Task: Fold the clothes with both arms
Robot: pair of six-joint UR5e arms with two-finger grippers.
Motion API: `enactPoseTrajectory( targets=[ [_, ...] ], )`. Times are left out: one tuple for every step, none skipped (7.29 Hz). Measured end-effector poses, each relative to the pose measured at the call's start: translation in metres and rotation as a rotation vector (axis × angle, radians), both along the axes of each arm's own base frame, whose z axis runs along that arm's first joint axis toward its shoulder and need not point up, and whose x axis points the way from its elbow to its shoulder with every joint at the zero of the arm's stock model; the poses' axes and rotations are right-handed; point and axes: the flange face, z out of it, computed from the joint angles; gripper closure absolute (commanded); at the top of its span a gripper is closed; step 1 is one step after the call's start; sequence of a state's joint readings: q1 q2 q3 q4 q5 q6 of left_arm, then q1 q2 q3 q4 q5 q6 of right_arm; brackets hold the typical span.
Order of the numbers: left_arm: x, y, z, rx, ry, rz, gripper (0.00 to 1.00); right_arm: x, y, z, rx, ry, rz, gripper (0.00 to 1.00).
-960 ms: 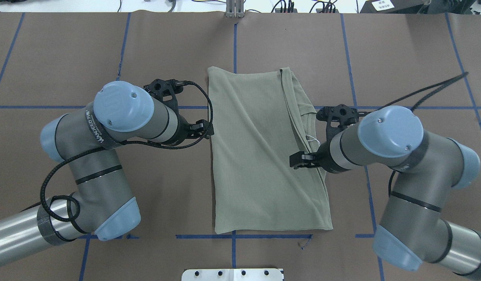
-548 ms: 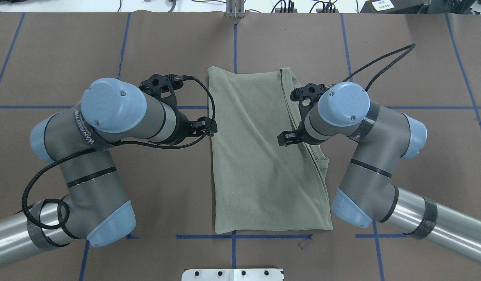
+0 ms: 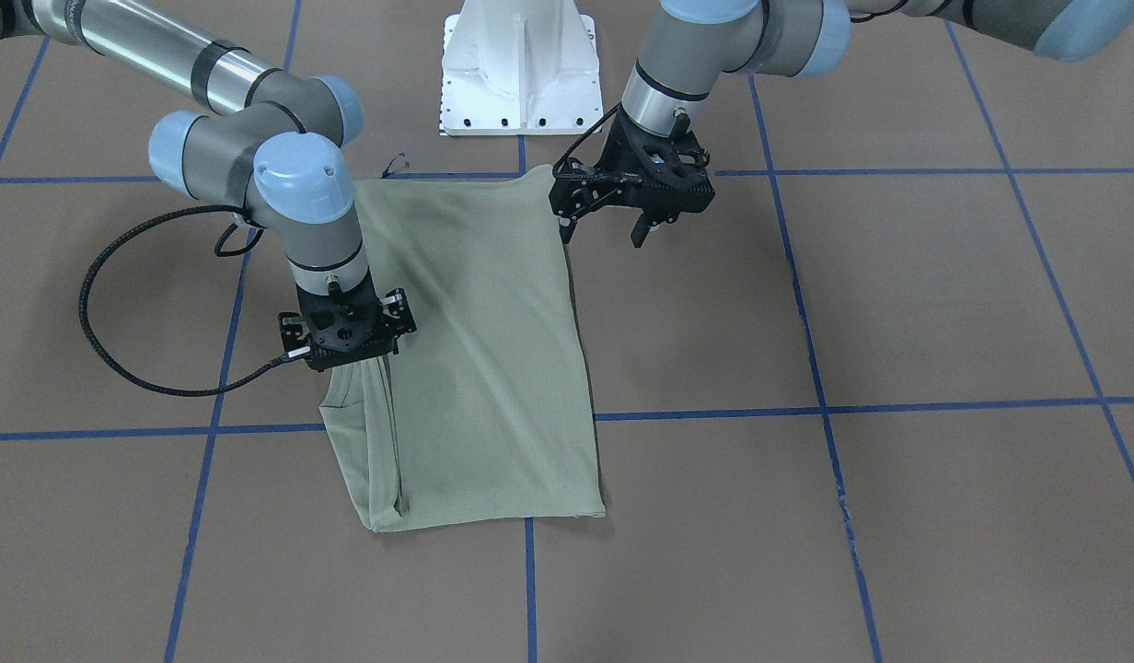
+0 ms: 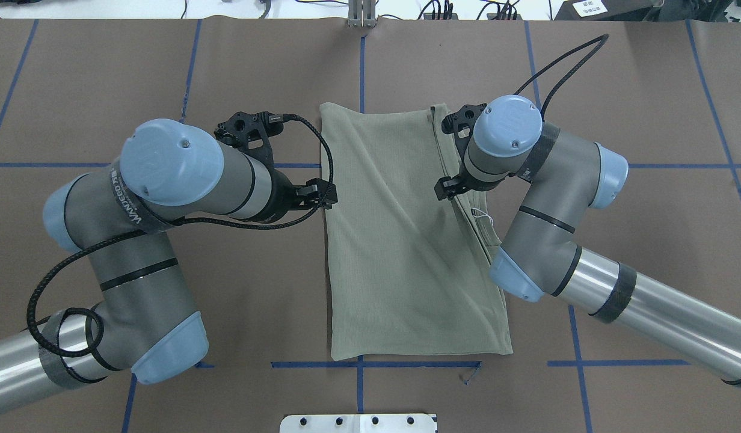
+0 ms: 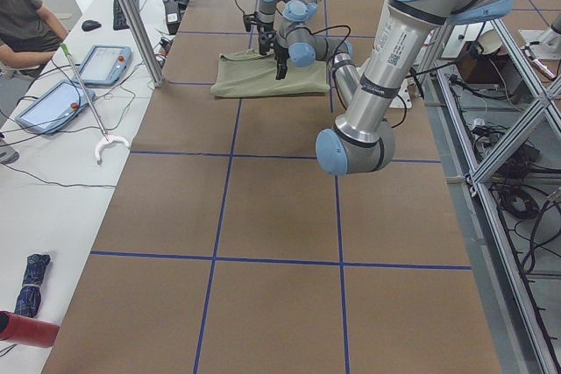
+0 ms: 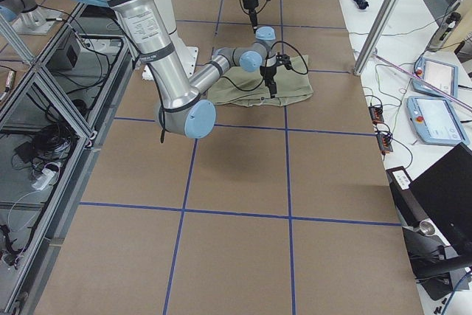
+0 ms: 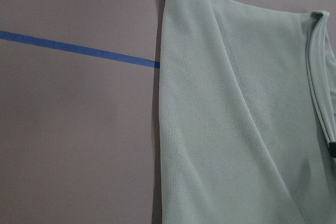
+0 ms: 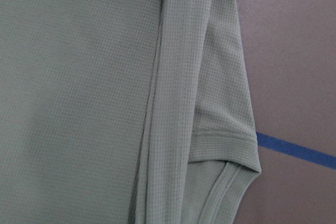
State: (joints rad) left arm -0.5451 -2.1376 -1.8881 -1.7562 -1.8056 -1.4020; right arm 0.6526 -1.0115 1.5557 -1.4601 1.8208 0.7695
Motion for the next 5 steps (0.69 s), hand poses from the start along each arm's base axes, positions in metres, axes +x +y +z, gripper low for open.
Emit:
enactPoseTrajectory(
  targets=[
    [0.0001, 0.0002, -0.0003, 0.0, 0.001, 0.0, 0.0, -0.0017, -0.004, 0.0077, -0.002, 0.015, -0.012, 0.0],
    [0.0002, 0.0003, -0.0005, 0.0, 0.001, 0.001, 0.0, -0.0038, -0.0055, 0.0117, -0.005, 0.023, -0.019, 0.0],
    [0.0002, 0.0004, -0.0005, 0.0, 0.001, 0.002, 0.0, -0.0048, -0.0061, 0.0133, -0.006, 0.025, -0.022, 0.0],
    [0.0002, 0.0004, -0.0004, 0.0, 0.001, 0.002, 0.0, -0.006, -0.0057, 0.0131, -0.008, 0.024, -0.025, 0.0],
    [0.0002, 0.0004, 0.0003, 0.0, 0.0, 0.002, 0.0, -0.0072, -0.0042, 0.012, -0.015, 0.017, -0.034, 0.0]
  ],
)
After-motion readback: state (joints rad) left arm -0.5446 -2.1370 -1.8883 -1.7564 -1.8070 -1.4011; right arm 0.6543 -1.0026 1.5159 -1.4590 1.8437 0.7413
